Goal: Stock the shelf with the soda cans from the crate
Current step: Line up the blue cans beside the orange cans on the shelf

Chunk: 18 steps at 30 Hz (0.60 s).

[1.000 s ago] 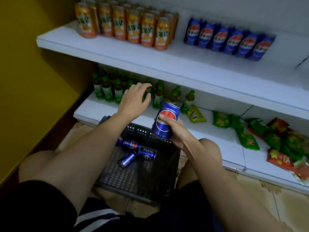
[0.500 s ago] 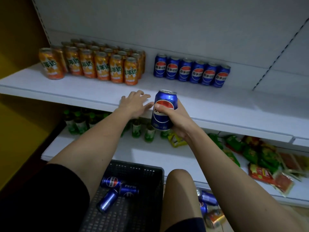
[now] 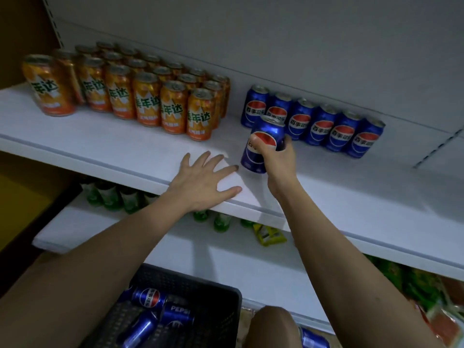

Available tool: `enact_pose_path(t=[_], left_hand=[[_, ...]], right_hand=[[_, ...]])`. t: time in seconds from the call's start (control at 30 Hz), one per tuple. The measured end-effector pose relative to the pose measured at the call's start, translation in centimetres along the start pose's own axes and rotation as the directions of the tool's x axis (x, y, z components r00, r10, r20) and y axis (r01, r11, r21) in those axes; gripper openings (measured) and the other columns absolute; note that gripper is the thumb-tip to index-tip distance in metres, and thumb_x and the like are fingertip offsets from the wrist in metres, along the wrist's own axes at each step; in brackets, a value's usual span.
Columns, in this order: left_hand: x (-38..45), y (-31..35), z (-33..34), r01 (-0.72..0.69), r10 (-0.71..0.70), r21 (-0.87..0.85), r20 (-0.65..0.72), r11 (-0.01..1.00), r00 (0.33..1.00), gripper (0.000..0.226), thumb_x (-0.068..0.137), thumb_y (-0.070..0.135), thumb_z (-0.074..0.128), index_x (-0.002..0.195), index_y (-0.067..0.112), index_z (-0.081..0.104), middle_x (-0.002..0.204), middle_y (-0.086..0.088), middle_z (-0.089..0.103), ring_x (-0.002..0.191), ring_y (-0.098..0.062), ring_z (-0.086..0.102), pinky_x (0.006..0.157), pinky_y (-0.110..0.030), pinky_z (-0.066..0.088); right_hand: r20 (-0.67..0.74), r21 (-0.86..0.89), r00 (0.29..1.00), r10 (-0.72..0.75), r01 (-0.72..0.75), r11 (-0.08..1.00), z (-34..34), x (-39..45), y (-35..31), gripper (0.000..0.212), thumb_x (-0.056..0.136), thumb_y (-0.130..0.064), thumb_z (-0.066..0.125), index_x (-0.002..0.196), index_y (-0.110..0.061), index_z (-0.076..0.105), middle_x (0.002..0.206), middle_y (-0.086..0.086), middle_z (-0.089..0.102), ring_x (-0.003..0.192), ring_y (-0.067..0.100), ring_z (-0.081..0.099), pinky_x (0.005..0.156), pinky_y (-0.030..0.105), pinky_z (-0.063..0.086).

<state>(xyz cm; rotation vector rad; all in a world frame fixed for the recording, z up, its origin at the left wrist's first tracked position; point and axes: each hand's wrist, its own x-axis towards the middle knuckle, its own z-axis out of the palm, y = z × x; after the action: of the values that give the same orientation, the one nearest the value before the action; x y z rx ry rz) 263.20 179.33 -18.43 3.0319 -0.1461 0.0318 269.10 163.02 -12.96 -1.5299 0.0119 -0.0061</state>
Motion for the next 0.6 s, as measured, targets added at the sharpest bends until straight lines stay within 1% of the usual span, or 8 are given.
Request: enact_pose_path(t=[0.1, 0.13, 0.23, 0.33, 0.43, 0.53, 0.6], left_hand=[[-0.1, -0.1, 0.2, -0.01, 0.01, -0.004, -0.033, 1.0, 0.999, 0.073, 0.084, 0.082, 0.01, 0.15, 0.051, 0.012, 0.164, 0.006, 0.01, 0.15, -0.021, 0.005, 0.117, -0.058, 0.004], [-0.1, -0.1, 0.3, -0.01, 0.01, -0.006, -0.042, 1.0, 0.999, 0.073, 0.084, 0.082, 0.01, 0.15, 0.051, 0.012, 0.164, 0.007, 0.011, 0.15, -0.021, 0.005, 0.118, -0.058, 0.004], [-0.2, -0.2, 0.3, -0.013, 0.013, -0.014, -0.048, 1.0, 0.999, 0.075, 0.082, 0.082, 0.008, 0.15, 0.051, 0.012, 0.164, 0.007, 0.011, 0.15, -0.02, 0.005, 0.118, -0.057, 0.005], [-0.3, -0.1, 0.3, -0.01, 0.01, -0.019, -0.043, 1.0, 0.999, 0.074, 0.083, 0.081, 0.01, 0.15, 0.051, 0.011, 0.164, 0.007, 0.01, 0.15, -0.02, 0.004, 0.118, -0.056, 0.004], [-0.2, 0.0, 0.4, -0.008, 0.008, -0.015, -0.043, 1.0, 0.999, 0.074, 0.082, 0.081, 0.008, 0.15, 0.051, 0.009, 0.164, 0.008, 0.009, 0.151, -0.019, 0.003, 0.119, -0.056, 0.004], [-0.2, 0.0, 0.4, -0.004, 0.004, -0.005, -0.033, 1.0, 0.999, 0.075, 0.081, 0.08, 0.006, 0.15, 0.051, 0.008, 0.164, 0.007, 0.009, 0.151, -0.02, 0.003, 0.119, -0.056, 0.004], [-0.2, 0.0, 0.3, -0.001, 0.001, 0.001, -0.027, 1.0, 1.0, 0.074, 0.082, 0.08, 0.008, 0.151, 0.05, 0.009, 0.164, 0.007, 0.009, 0.151, -0.021, 0.002, 0.119, -0.056, 0.004]], right_hand=[[-0.055, 0.019, 0.998, -0.017, 0.018, 1.0, 1.4, 3.7, 0.7, 0.069, 0.077, -0.023, 0.083, 0.136, -0.018, 0.048, 0.126, -0.003, 0.062, 0.11, 0.014, 0.062, 0.098, 0.035, 0.051], [-0.068, 0.017, 0.998, -0.01, 0.011, 1.0, 2.0, 4.6, 0.8, 0.072, 0.077, -0.024, 0.083, 0.139, -0.018, 0.046, 0.13, -0.002, 0.06, 0.113, 0.014, 0.06, 0.099, 0.035, 0.05], [-0.099, 0.006, 0.995, 0.004, -0.003, 1.0, 3.5, 7.3, 1.0, 0.077, 0.078, -0.024, 0.082, 0.144, -0.017, 0.043, 0.134, -0.002, 0.056, 0.11, 0.01, 0.054, 0.094, 0.027, 0.045], [-0.103, -0.036, 0.992, -0.067, 0.064, 0.997, 4.5, 9.4, 1.5, 0.075, 0.079, -0.021, 0.082, 0.143, -0.015, 0.042, 0.136, 0.0, 0.056, 0.106, 0.006, 0.051, 0.094, 0.024, 0.042], [-0.093, -0.098, 0.986, -0.137, 0.128, 0.987, 4.8, 10.9, 2.5, 0.077, 0.079, -0.022, 0.081, 0.143, -0.014, 0.039, 0.137, 0.0, 0.053, 0.109, 0.006, 0.05, 0.093, 0.021, 0.04], [-0.136, -0.139, 0.976, -0.167, 0.148, 0.979, 5.0, 12.1, 3.7, 0.08, 0.077, -0.03, 0.083, 0.144, -0.016, 0.042, 0.143, 0.006, 0.046, 0.119, 0.017, 0.052, 0.098, 0.027, 0.043], [-0.139, -0.171, 0.974, -0.177, 0.153, 0.973, 5.1, 12.5, 4.3, 0.079, 0.078, -0.031, 0.082, 0.144, -0.016, 0.042, 0.144, 0.008, 0.044, 0.122, 0.019, 0.051, 0.101, 0.03, 0.044]])
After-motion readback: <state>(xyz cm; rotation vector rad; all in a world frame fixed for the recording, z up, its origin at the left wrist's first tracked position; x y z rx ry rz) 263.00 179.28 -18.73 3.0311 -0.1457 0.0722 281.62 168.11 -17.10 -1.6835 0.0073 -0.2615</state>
